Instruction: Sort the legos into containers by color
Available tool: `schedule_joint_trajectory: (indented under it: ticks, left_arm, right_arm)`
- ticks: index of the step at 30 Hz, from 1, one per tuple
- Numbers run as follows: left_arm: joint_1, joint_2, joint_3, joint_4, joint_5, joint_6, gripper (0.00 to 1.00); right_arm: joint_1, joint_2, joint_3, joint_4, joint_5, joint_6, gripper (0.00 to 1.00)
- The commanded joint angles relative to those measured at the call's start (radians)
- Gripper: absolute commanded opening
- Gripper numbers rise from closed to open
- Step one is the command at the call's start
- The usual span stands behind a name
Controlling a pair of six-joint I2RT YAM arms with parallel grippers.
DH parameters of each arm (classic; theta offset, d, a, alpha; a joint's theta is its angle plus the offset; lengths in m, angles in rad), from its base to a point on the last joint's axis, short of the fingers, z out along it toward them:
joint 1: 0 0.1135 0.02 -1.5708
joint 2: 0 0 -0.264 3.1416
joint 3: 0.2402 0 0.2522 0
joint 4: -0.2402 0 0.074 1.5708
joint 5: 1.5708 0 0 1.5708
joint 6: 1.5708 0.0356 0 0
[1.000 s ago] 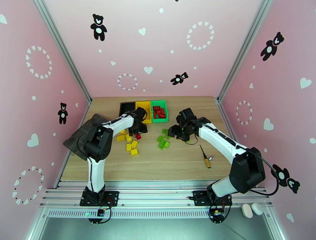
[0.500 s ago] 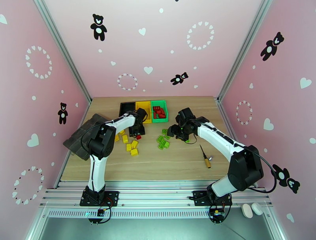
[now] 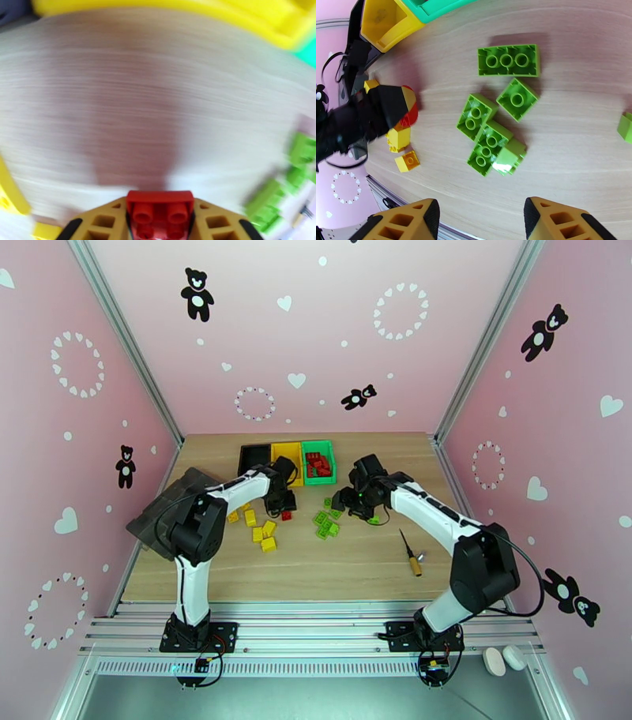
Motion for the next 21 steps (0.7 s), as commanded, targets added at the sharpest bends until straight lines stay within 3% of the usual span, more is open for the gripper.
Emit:
schedule_joint_trajectory:
  ticks: [1,9,21]
  left_arm:
    - [-0.001,-0.059,0.012,0.095,0.163,-0.041,0.35]
    - [-0.007,-0.022,0.097,0.201,0.363,-0.12,0.35]
    - [0.004,0.146,0.413,0.168,0.397,-0.162,0.36]
  right_arm:
    - [0.006,0.042,0.057,0.031,-0.021,0.023,0.61]
    - [0.005,0.149,0.169,0.045,-0.058,0.033,0.61]
    - [-0.026,0.234,0.342,0.001,-0.089,0.017,0.6]
